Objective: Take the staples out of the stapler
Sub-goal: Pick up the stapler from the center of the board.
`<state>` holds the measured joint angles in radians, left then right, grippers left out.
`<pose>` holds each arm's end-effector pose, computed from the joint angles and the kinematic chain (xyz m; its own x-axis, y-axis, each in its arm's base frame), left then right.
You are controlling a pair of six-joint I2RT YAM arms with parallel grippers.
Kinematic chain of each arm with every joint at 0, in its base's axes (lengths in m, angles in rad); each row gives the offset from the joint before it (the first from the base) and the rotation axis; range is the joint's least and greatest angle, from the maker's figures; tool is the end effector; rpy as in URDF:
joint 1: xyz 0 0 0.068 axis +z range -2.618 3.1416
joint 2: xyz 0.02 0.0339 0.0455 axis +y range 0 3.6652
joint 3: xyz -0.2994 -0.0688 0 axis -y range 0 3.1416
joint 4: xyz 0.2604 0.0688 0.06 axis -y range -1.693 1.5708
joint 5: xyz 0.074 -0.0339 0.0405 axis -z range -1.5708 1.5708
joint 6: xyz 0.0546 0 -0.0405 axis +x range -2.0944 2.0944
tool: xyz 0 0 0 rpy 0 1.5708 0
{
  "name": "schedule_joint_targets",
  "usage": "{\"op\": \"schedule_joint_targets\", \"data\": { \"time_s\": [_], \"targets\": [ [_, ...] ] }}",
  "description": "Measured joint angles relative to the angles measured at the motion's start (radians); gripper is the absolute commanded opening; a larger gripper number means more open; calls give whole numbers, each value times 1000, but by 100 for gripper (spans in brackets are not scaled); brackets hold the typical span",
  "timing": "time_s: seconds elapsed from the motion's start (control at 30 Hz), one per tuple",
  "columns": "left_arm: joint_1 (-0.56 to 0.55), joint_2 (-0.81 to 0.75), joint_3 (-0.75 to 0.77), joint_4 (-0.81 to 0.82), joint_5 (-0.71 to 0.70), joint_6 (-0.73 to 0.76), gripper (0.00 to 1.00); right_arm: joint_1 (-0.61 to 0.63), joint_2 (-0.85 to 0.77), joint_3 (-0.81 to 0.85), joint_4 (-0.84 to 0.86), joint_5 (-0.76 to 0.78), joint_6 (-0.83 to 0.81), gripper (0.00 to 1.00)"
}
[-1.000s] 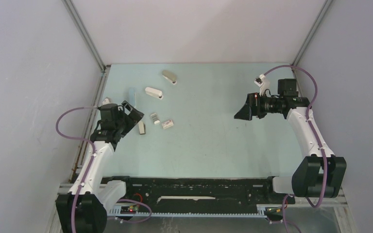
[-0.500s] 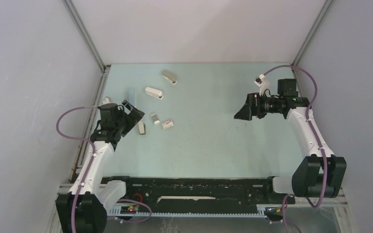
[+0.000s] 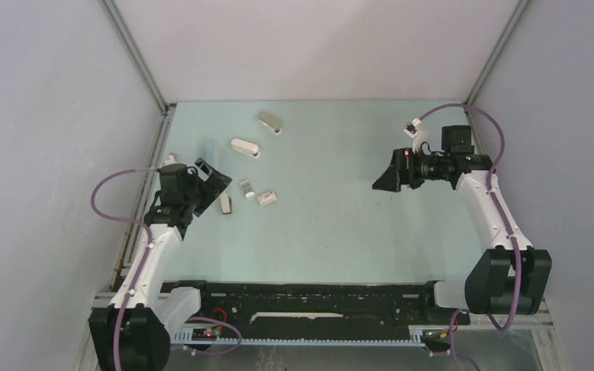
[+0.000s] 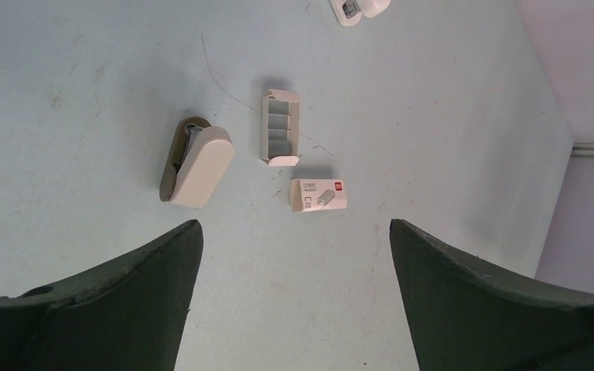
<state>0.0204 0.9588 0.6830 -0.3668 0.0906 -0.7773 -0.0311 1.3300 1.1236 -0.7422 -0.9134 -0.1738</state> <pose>0.2177 -0.0005 0.2684 -0.4636 -0.7081 -0.5326 -0.3831 0.7022 -0.6001 0.2796 0.0345 0.3224 -0.7235 -0.0832 -0.6853 -0.5759 0.6201 0.5328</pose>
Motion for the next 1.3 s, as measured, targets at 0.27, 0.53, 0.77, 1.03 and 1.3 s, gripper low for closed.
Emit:
{"op": "schedule_joint_targets", "data": {
  "time_s": [0.27,0.53,0.77,1.03,1.3],
  "targets": [
    [0,54,10,13,10,2,93,1,1,0,0,0,0,100],
    [-4,205,134,-40,5,57,90,1,2,0,0,3,0,100],
    [-48,255,204,-129,-82,190,83,1,3,0,1,4,0,100],
    [-62,385,245,-164,-120,369,66,1,14,0,5,4,0,100],
    [-121,562,354,-213,-177,444,64,1,14,0,6,4,0,100]
  ]
}}
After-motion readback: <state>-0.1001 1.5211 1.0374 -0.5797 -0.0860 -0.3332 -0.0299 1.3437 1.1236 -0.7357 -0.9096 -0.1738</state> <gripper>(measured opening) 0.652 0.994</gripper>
